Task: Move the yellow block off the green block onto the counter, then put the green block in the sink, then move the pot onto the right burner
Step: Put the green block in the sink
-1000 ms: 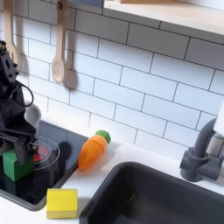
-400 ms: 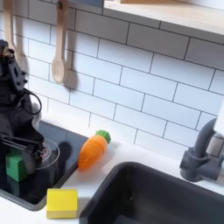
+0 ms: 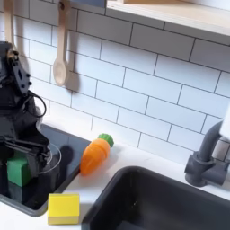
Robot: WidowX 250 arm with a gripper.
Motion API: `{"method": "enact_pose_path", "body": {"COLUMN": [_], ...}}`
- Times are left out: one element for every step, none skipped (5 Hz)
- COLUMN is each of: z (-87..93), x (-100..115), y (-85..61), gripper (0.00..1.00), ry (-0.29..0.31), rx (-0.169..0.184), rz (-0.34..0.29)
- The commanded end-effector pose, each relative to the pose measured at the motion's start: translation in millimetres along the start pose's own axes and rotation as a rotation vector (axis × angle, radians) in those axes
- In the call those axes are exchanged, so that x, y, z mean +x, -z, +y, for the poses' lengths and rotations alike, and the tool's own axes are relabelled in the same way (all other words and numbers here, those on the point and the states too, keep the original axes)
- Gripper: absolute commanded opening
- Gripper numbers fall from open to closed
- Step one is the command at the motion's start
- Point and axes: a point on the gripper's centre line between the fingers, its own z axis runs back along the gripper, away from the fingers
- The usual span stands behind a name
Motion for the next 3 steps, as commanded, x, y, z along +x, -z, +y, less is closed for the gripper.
{"method": "enact_pose_path", "body": {"z": [10.4,7.7,6.9], "x": [13.0,13.6,10.1], "y": [4.6,6.4,7.2], "gripper": [1.00,1.00,1.00], "ry": [-0.041,-0.043,-0.041], "rx": [0.014,0.016,0.025], "rz": [0.002,0.006,0.014]}}
